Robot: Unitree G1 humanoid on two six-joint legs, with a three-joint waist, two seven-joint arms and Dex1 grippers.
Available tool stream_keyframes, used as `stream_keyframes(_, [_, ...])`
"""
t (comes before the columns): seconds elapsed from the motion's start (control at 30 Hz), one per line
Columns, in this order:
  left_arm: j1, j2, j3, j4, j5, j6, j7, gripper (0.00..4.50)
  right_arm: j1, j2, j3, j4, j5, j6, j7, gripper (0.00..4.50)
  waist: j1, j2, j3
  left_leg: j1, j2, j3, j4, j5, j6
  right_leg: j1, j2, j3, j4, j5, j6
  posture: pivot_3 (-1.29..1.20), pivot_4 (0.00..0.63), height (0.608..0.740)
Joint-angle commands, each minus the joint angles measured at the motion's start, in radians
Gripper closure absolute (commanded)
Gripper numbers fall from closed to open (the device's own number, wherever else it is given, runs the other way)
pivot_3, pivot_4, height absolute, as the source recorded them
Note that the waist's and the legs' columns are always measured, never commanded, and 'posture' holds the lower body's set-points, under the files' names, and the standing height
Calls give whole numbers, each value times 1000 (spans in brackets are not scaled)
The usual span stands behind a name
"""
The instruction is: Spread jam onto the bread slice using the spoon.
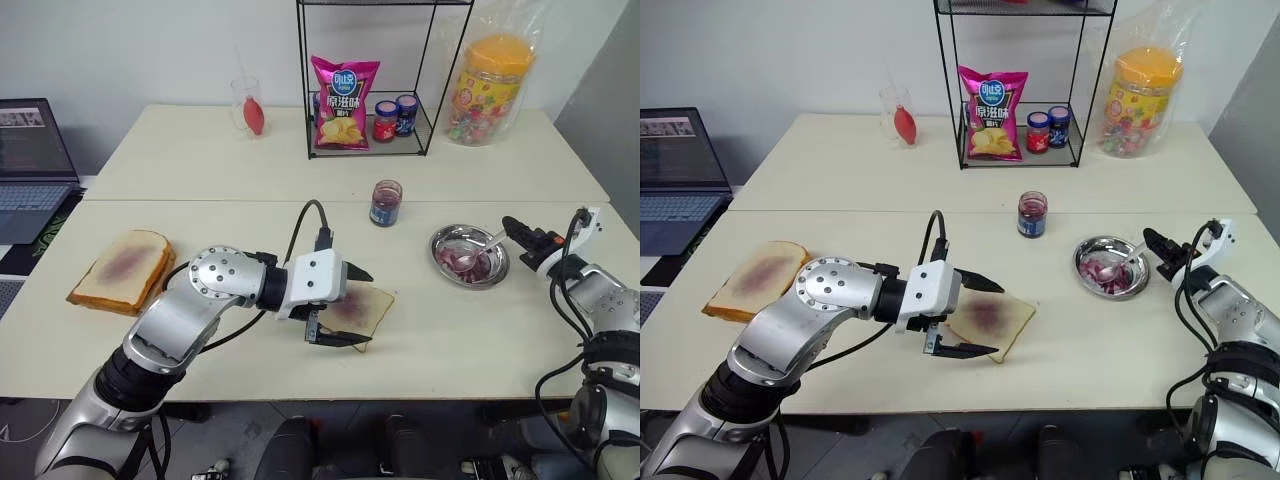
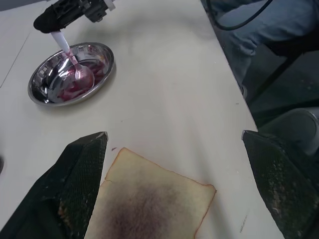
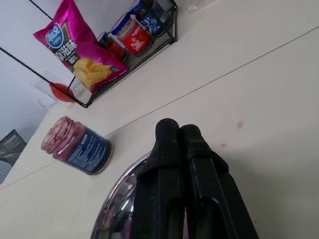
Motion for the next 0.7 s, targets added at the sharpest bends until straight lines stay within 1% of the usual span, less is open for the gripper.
stream_keyframes(0.03, [1,-5,25,-22,-13,-2,12,0,45,1,-10,-192,43,27,-24,4483,0,0,0,0,0,0,0,0,0,0,0,0,0,0,0,0,150,740])
stream_keyframes(0.17, [2,-11,22,-21,-12,-4,16,0,79,15,-12,-260,58,47,-51,4483,0,0,0,0,0,0,0,0,0,0,0,0,0,0,0,0,150,740])
stream_keyframes(0.37, [-3,-18,16,-13,-10,-9,16,0,65,29,-10,-256,37,11,-76,4483,0,0,0,0,0,0,0,0,0,0,0,0,0,0,0,0,150,740])
stream_keyframes(0.5, [-4,-24,11,-13,-7,-8,22,0,21,60,-37,-154,14,-68,-132,4483,-2,0,0,0,0,1,0,0,0,0,0,0,0,0,0,0,150,740])
stream_keyframes(0.7, [-7,-38,5,-14,-4,-4,29,0,-27,80,-52,12,-14,-164,-158,4483,-1,0,0,0,0,1,0,0,0,0,2,0,0,0,0,0,150,740])
